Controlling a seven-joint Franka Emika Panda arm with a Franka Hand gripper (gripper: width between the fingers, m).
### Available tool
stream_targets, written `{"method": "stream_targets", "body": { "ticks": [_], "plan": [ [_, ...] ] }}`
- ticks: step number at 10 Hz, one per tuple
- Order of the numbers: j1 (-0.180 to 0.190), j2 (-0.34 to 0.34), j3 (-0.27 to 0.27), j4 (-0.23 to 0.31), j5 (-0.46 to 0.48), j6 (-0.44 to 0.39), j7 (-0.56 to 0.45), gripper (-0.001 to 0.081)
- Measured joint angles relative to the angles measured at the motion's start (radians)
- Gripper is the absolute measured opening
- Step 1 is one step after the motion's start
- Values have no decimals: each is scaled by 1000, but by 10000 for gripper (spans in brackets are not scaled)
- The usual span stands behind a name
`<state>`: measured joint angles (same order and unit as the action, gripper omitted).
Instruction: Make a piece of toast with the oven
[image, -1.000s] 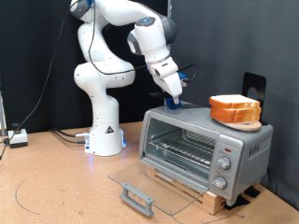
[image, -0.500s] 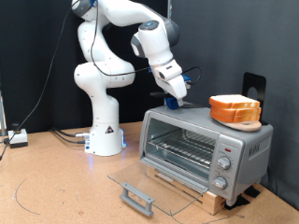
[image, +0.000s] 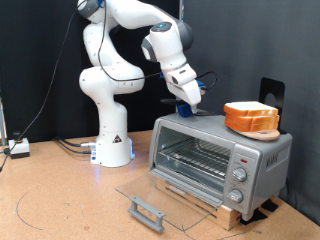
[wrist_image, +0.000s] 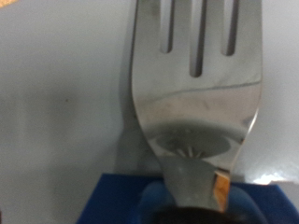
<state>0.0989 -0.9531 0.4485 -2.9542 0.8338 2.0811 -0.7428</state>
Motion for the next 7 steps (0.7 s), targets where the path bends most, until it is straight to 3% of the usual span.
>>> {"method": "stream_targets", "body": {
  "ticks": [7],
  "plan": [
    [-26, -6, 14, 2, -38, -37, 28, 807]
  ]
}}
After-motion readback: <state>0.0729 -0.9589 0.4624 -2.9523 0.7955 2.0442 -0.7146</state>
